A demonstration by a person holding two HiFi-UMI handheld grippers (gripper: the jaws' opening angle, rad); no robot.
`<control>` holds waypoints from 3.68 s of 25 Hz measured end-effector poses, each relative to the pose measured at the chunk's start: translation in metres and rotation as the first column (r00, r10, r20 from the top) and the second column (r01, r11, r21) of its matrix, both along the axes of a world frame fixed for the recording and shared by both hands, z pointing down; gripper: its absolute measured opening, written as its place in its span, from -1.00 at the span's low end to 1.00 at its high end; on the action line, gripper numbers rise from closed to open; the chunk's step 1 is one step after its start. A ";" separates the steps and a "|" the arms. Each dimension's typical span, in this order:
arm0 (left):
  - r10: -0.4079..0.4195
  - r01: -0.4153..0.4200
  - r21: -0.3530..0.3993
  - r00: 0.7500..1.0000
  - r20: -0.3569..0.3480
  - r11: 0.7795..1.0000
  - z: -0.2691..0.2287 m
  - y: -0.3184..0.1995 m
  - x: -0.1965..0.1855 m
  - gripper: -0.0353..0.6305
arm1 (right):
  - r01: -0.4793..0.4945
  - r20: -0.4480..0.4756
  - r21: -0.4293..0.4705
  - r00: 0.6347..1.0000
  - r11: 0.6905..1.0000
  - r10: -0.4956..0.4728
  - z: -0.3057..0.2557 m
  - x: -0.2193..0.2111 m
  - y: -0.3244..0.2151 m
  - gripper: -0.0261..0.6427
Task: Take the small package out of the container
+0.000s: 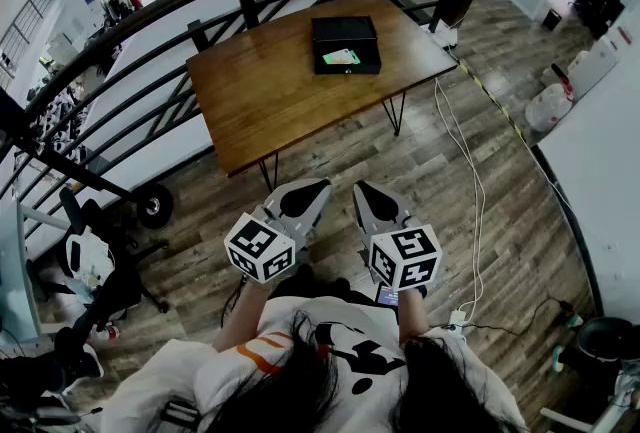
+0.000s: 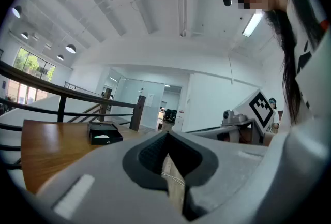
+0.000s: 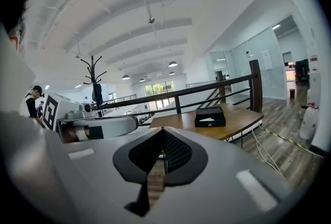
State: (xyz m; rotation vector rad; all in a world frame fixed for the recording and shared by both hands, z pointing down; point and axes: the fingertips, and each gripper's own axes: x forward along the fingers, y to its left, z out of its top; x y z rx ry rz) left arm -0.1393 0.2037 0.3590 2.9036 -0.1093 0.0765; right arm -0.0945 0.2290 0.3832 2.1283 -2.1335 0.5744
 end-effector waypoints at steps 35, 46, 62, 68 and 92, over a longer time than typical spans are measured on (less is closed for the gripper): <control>-0.026 0.027 -0.015 0.998 0.054 1.000 0.024 0.032 0.042 -0.89 | 0.009 0.067 -0.006 0.998 1.000 -0.009 0.034 0.048 0.037 -0.85; -0.004 0.006 -0.039 0.999 0.052 0.999 0.042 -0.027 0.082 -0.89 | -0.018 0.049 -0.031 0.999 0.999 0.019 0.046 0.092 -0.017 -0.85; 0.018 -0.015 -0.049 0.998 0.062 0.999 0.048 -0.198 0.133 -0.89 | -0.010 0.030 -0.092 0.999 0.996 0.013 0.052 0.135 -0.181 -0.85; 0.063 -0.060 -0.041 0.996 0.055 0.997 0.052 -0.248 0.152 -0.89 | -0.026 0.015 -0.106 1.000 0.994 0.028 0.056 0.148 -0.231 -0.85; 0.122 -0.120 -0.074 0.992 0.029 0.990 0.064 -0.314 0.164 -0.89 | -0.034 -0.054 -0.160 0.998 0.986 0.025 0.061 0.161 -0.293 -0.85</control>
